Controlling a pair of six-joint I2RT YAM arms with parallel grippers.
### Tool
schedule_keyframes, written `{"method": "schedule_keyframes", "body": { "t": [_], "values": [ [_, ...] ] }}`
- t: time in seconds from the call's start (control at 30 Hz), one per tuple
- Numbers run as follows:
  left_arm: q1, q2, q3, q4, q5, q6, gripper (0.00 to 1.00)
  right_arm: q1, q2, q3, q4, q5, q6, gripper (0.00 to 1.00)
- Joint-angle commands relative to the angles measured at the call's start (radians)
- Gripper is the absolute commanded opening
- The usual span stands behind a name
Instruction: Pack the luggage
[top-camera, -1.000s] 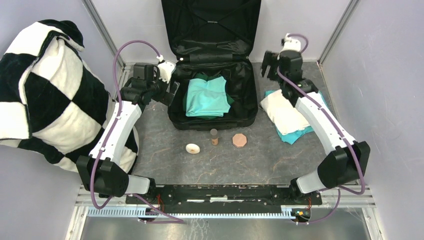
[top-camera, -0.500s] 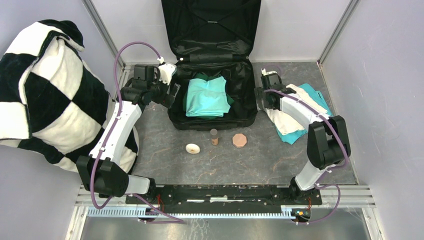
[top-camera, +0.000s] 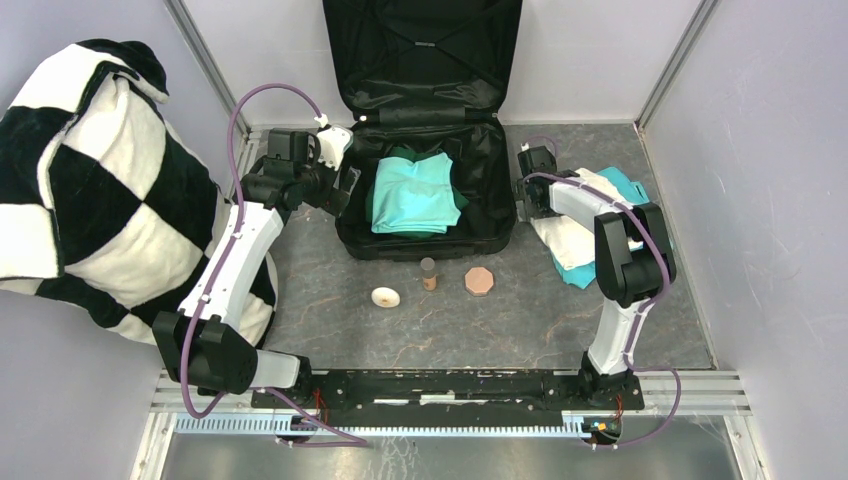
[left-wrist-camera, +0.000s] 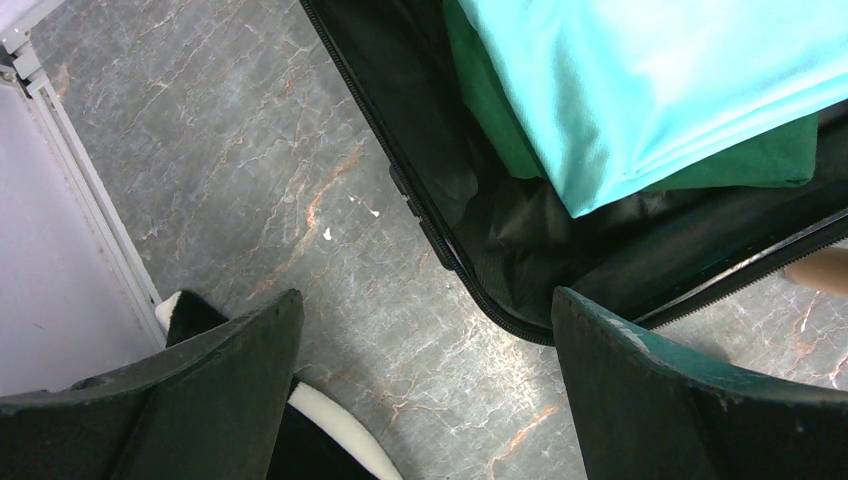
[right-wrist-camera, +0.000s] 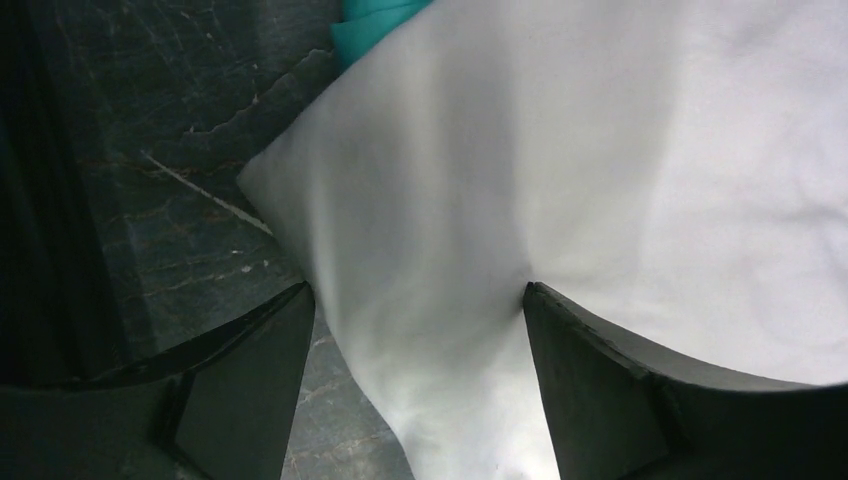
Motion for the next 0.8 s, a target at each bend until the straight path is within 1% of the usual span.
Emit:
{"method": "schedule_keyframes", "body": {
  "t": [0.0,0.1,0.23,0.37,0.43,0.5,0.53,0.6,0.63,0.7,0.73,0.77],
  "values": [
    [0.001,-0.016,0.024,0.005,0.013,-0.028,1.0,0.008,0.042,0.053,0.025,-0.045,0.019,0.82],
    [0.001,-0.015,0.024,0.003,0.008,-0.022,1.0,0.004,0.047,0.052,0.028,-0.053,0.023,0.76],
    [0.002,-0.011,0.026,0.003,0.01,-0.022,1.0,-0.007,0.041,0.055,0.031,-0.049,0.026,0.64],
    [0.001,-0.007,0.032,-0.002,0.019,-0.028,1.0,-0.035,0.005,0.053,0.042,-0.082,0.048,0.38],
    [0.0,-0.003,0.038,-0.007,0.022,-0.027,1.0,-0.044,-0.01,0.058,0.045,-0.093,0.05,0.31],
    [0.0,0.001,0.046,-0.011,0.02,-0.026,1.0,-0.052,-0.014,0.078,0.03,-0.112,0.052,0.31],
    [0.001,0.002,0.049,-0.013,0.02,-0.027,1.0,-0.054,-0.014,0.09,0.02,-0.118,0.052,0.35],
    [0.0,0.002,0.05,-0.015,0.021,-0.027,1.0,-0.055,-0.02,0.097,0.009,-0.132,0.054,0.36],
    [0.0,0.002,0.051,-0.015,0.023,-0.027,1.0,-0.055,-0.028,0.09,0.016,-0.131,0.058,0.33],
    [0.0,0.003,0.052,-0.016,0.022,-0.028,1.0,-0.054,-0.048,0.07,0.037,-0.127,0.062,0.21],
    [0.0,0.004,0.054,-0.016,0.022,-0.027,1.0,-0.055,-0.048,0.07,0.038,-0.129,0.065,0.19],
    [0.0,0.006,0.057,-0.019,0.023,-0.026,1.0,-0.056,-0.043,0.077,0.029,-0.138,0.067,0.24]
  ]
}}
